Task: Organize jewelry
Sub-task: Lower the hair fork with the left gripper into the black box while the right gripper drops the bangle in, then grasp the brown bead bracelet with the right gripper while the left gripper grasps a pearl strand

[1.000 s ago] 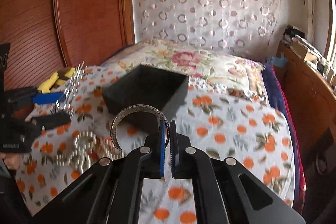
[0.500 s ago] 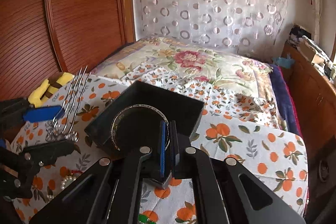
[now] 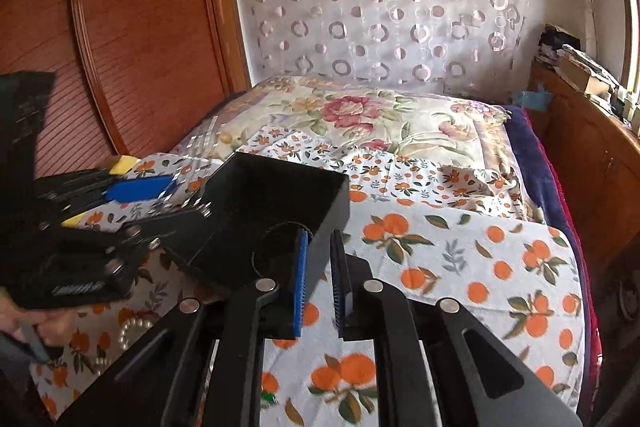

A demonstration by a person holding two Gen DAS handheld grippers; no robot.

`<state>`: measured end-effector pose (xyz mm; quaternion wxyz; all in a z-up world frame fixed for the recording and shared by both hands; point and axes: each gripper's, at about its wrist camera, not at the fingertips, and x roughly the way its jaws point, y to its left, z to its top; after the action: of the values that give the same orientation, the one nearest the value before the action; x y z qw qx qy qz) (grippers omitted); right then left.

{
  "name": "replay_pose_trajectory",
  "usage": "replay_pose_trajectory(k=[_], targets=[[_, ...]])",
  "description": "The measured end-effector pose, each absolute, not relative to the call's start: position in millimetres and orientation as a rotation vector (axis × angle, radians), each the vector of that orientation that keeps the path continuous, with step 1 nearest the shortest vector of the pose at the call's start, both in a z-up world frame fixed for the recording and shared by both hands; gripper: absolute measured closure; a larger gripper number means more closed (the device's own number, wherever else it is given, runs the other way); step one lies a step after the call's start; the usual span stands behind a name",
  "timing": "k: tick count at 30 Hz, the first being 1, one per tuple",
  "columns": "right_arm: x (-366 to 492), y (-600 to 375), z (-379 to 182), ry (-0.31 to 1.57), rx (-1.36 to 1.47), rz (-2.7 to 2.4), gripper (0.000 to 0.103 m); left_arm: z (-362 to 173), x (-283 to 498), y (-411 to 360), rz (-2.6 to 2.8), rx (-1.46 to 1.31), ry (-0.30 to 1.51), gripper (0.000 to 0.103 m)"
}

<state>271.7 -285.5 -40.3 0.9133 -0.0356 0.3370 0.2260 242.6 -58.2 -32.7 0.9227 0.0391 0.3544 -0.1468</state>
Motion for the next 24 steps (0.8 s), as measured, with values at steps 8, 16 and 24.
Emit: replay_pose_trajectory(k=[8,16,24], targets=[[237,-301,-47,0.679,-0.064,0.482,0.09,-28,241,-59,-0.306,0.08,0.705,0.034],[198,-293,-56,0.691,-0.098,0.536,0.089,-24,206,-48,-0.322,0.082,0.701,0.032],[175,-278,-79,0.759,-0.166,0.551,0.078,-33,161,-42,-0.357,0.118,0.713,0.031]])
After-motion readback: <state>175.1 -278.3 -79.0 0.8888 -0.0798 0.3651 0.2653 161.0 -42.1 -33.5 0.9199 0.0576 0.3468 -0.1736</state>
